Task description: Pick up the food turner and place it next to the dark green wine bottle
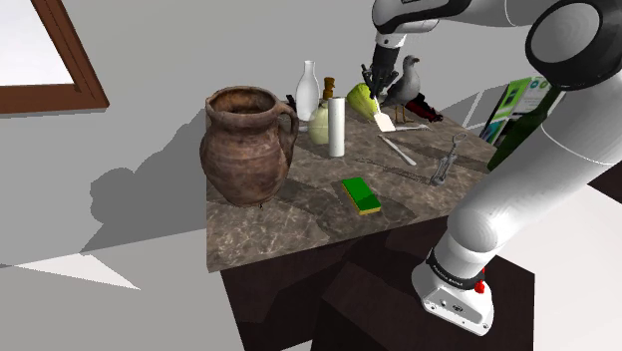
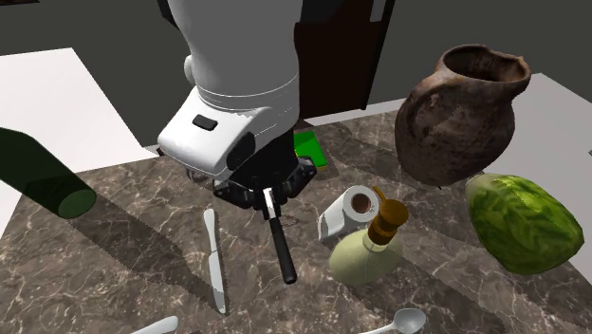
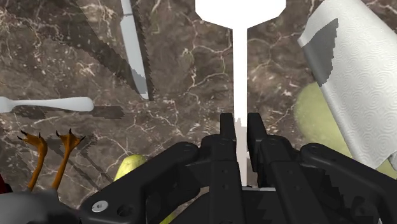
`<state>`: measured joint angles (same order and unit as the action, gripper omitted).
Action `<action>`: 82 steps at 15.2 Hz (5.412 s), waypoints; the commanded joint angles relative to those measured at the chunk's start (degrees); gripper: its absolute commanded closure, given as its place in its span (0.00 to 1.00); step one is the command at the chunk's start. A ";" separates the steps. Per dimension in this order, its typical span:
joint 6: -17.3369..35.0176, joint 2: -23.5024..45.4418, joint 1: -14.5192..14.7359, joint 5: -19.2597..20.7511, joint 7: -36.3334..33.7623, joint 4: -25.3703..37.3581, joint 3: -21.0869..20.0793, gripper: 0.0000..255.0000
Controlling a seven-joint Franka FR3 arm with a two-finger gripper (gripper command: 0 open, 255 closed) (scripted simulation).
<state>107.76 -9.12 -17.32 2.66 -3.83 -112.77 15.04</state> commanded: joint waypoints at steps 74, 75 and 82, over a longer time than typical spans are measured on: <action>-27.60 -38.23 -10.62 14.79 17.98 -7.62 9.67 1.00; -26.96 -38.62 -10.73 14.95 17.90 -8.64 9.78 1.00; -22.54 -41.05 -11.51 16.13 17.38 -15.45 10.72 1.00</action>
<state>84.70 -49.67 -28.65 18.60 13.62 -127.19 25.68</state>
